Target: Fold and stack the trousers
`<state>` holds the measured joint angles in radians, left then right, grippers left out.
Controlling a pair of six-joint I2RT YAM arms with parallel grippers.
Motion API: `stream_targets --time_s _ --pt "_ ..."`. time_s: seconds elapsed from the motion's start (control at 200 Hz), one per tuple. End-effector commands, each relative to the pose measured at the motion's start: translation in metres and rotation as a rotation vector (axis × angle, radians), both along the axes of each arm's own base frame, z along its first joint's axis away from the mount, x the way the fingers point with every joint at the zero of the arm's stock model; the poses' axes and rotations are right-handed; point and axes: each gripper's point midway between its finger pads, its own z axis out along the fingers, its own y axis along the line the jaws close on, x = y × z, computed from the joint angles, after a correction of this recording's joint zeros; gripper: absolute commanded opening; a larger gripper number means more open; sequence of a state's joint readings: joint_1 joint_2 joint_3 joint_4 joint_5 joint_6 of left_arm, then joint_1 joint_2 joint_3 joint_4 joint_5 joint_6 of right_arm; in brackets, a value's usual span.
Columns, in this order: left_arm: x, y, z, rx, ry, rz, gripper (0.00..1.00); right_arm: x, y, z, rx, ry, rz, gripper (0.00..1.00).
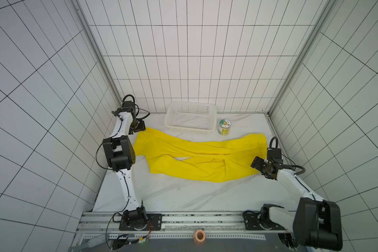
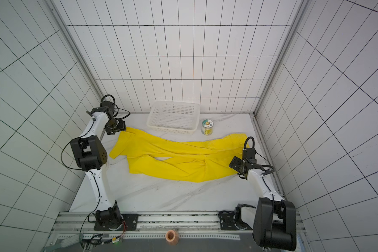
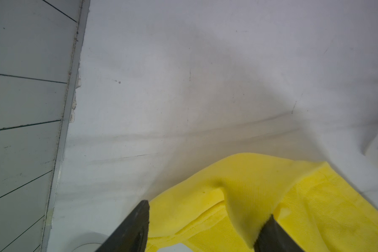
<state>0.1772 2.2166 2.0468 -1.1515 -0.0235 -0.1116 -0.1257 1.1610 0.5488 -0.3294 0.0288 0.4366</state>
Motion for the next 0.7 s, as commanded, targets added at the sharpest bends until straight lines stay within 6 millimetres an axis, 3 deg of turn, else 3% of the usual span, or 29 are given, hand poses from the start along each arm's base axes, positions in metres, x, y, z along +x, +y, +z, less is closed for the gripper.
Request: stream_targets --time_s 0.0,0.235,0.43,0.56,0.695 --pt "0.003 -0.005 -0.003 0.152 0.015 -0.07 0.72 0.023 0.001 0.029 -0.009 -0.073 0.025 0.88" --pt "0.013 -0.039 0.008 0.151 -0.091 -0.127 0.74 0.025 0.003 0.027 -0.006 -0.072 0.036 0.88" --pt "0.025 -0.073 0.03 0.182 -0.181 -0.201 0.74 0.026 0.005 0.026 -0.006 -0.073 0.042 0.88" --pt "0.01 -0.079 0.007 0.189 -0.093 -0.236 0.72 0.025 0.007 0.024 -0.002 -0.069 0.046 0.88" --pt "0.0 -0.067 -0.013 0.277 -0.002 -0.297 0.64 0.025 0.008 0.023 0.0 -0.066 0.052 0.88"
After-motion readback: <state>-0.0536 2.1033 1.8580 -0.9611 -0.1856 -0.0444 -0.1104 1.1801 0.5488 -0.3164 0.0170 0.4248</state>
